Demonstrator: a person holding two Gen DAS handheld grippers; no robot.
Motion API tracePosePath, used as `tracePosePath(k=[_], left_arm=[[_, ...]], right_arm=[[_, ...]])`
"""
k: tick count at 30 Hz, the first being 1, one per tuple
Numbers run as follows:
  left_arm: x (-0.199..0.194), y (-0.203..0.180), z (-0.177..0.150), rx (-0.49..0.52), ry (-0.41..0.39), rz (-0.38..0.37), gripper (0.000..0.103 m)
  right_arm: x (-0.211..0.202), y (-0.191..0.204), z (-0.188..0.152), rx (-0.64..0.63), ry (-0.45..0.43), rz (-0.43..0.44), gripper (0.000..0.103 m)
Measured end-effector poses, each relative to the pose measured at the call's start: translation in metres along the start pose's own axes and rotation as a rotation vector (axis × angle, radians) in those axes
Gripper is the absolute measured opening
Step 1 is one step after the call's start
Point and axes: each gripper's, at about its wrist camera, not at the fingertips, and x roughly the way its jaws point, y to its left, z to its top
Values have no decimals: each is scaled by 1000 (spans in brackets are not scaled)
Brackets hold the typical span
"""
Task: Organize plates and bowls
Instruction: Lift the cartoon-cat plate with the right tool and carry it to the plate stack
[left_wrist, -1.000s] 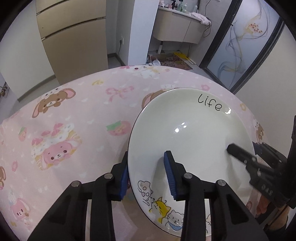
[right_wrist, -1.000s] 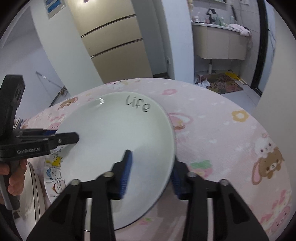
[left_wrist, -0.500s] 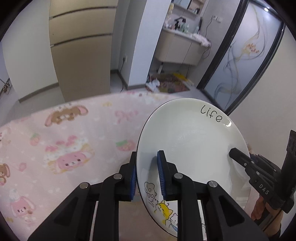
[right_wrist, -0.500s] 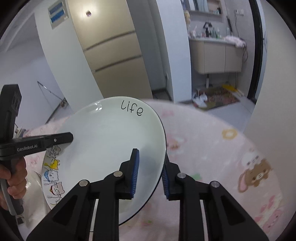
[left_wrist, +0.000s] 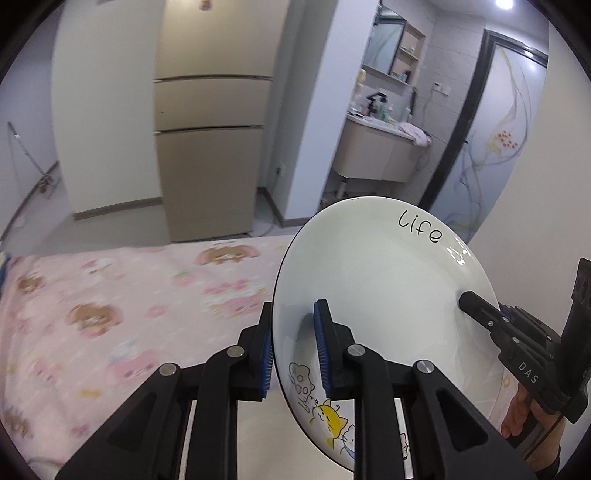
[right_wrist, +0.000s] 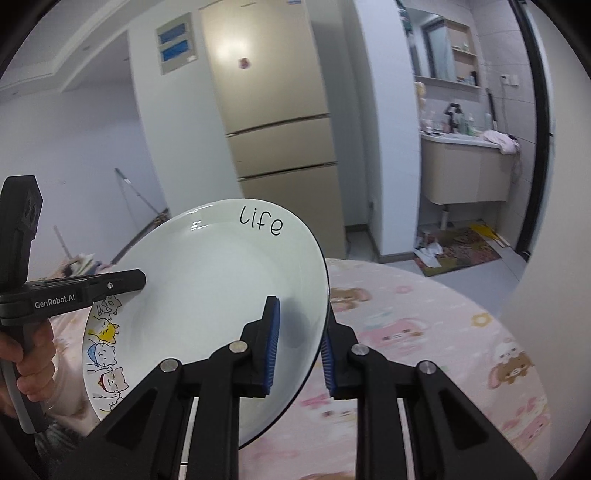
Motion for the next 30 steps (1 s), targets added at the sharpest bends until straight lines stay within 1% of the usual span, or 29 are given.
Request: tracePosePath(k=[4, 9, 13, 16, 21, 25, 30], left_arm=[[-34, 23, -30, -25, -13, 46, 21], [-53, 51, -69, -55, -11, 82, 21], [-62, 69, -95, -65, -11, 114, 21], [-63, 82, -110, -83, -2, 124, 21], [-59, 91, -126, -90, 8, 157, 20], [-50, 93, -136, -91, 20, 164, 20], [-42, 90, -140, -76, 25, 172, 20]], right_arm=[[-3, 33, -17, -27, 14, 48, 20], [-1, 61, -44, -62, 47, 86, 20], [5, 78, -62, -90, 97, 132, 20], [9, 86, -73, -115, 123, 147, 20], [23, 94, -89, -137, 192, 187, 20], [33, 92, -95, -126, 234, 187, 20], [40, 86, -100, -101, 275, 197, 20]])
